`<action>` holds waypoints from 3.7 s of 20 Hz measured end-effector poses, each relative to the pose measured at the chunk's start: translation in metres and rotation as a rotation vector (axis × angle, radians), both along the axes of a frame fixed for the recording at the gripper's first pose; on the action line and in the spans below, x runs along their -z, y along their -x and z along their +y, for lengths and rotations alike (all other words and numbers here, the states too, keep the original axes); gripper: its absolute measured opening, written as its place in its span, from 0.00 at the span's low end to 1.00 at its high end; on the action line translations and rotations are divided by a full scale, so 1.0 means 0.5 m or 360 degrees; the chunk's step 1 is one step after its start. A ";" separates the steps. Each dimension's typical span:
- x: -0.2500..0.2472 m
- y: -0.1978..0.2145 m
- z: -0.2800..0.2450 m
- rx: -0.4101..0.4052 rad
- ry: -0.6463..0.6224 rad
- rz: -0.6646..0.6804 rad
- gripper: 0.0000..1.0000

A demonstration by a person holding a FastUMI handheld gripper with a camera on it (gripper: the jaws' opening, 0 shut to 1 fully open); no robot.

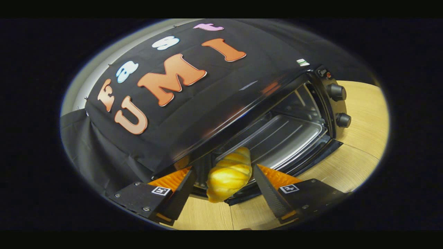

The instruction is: Open the toaster oven, put the food inside, and close the toaster oven door.

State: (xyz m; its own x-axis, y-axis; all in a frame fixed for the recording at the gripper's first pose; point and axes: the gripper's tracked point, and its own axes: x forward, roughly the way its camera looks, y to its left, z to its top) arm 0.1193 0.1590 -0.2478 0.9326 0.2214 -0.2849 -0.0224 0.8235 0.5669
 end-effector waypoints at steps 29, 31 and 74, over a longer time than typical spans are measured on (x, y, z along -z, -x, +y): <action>0.160 0.374 -0.260 -0.0100 0.1021 0.0403 0.99; 0.175 0.366 -0.250 -0.0125 0.1039 0.0427 0.99; -0.094 0.077 -0.126 -0.0083 0.0858 0.0019 0.99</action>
State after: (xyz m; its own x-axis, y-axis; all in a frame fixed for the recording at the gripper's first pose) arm 0.0811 0.0959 -0.2010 0.9203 0.0866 -0.3815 -0.0669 0.9957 0.0646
